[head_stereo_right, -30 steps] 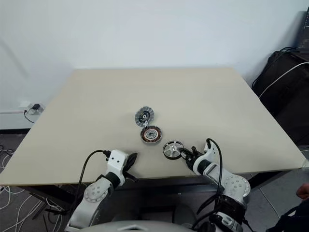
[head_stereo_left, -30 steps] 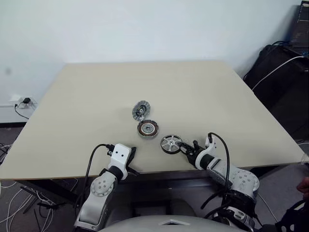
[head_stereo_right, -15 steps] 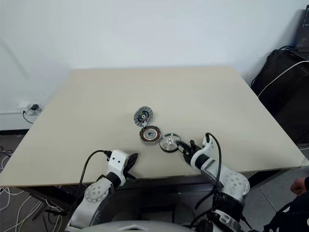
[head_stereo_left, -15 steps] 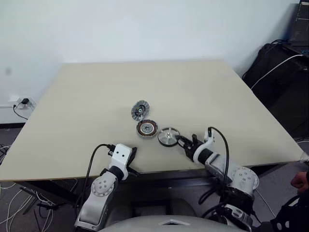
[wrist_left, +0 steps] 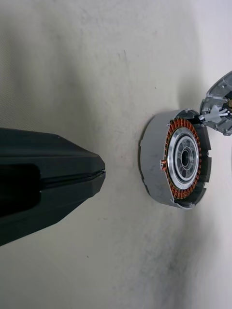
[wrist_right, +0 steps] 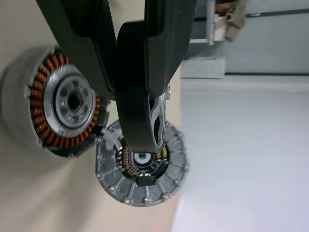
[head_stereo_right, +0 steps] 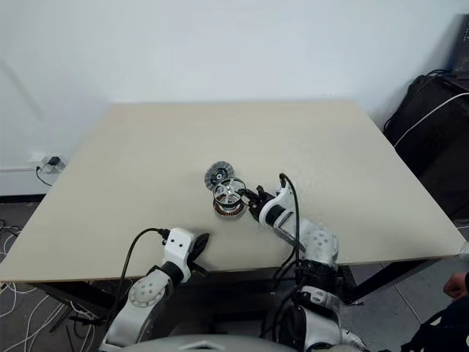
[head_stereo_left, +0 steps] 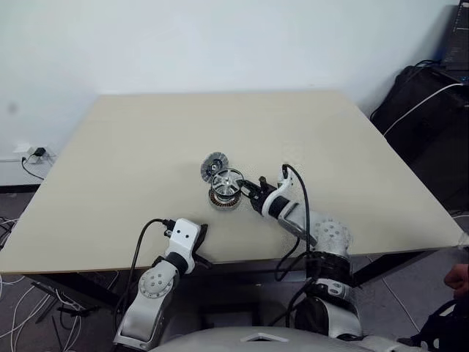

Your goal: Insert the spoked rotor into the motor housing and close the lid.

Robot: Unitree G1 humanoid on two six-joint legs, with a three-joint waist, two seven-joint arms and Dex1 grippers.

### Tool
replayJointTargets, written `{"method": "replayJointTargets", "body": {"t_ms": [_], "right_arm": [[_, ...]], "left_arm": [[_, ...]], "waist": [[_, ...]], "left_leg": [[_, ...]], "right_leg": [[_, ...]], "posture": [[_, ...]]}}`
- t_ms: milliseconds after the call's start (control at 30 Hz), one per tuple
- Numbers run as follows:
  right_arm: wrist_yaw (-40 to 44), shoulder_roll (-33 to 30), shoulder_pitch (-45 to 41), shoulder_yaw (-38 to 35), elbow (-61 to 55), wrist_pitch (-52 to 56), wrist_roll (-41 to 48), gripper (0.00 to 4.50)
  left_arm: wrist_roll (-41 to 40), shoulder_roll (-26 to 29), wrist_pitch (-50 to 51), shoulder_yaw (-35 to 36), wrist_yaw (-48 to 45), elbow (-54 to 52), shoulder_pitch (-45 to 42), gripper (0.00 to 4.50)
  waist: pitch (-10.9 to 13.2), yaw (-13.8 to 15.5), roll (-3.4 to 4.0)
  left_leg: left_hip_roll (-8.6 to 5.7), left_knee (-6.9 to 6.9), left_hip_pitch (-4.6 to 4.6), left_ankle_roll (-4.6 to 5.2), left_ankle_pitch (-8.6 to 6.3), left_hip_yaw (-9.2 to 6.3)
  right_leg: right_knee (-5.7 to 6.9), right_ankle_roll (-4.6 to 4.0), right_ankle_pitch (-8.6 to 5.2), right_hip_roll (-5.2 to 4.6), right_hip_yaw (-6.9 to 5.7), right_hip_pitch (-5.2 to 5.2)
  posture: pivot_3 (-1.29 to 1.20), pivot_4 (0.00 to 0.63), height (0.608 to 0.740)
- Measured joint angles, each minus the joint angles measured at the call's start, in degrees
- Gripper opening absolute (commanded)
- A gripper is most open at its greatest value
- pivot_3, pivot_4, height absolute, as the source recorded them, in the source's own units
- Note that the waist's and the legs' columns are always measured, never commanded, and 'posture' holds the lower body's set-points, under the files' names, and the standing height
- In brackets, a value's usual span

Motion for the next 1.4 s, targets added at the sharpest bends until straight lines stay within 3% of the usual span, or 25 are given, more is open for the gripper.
{"method": "replayJointTargets", "body": {"t_ms": [400,767,1167,1400], "right_arm": [[6.5,-0.9,-4.1,2.8,12.4,-8.5,-8.0,0.42],[7.4,-1.6,-5.1,2.5,14.7,-9.7,-8.8,0.42],[7.4,-1.3,-5.0,2.6,14.2,-8.5,-9.1,4.32],[7.6,-1.3,-3.0,3.6,10.3,-8.6,-9.2,4.46]], "left_arm": [[0.0,0.0,0.0,0.0,0.9,0.0,0.5,0.0],[0.0,-0.2,0.0,0.1,0.9,0.0,0.4,0.0],[0.0,-0.6,0.0,0.1,0.9,0.0,0.4,0.0],[0.0,-0.7,0.0,0.0,0.9,0.0,0.3,0.0]], "waist": [[0.0,0.0,0.01],[0.0,0.0,0.01],[0.0,0.0,0.03],[0.0,0.1,0.03]], "left_leg": [[0.0,0.0,0.0,-0.01,0.0,0.01],[0.0,0.0,0.0,-0.01,0.0,0.01],[0.0,0.0,0.05,-0.01,0.0,0.01],[-0.01,0.01,0.1,-0.01,0.0,0.01]], "right_leg": [[0.0,0.07,0.05,-0.01,0.0,0.0],[0.0,0.26,0.16,-0.01,0.0,0.0],[0.0,0.26,0.16,0.0,0.0,0.05],[0.01,0.26,0.16,-0.02,0.0,0.1]], "posture": [[0.0,0.0,0.74],[0.0,0.0,0.74],[0.0,0.0,0.74],[0.0,0.0,0.74]]}}
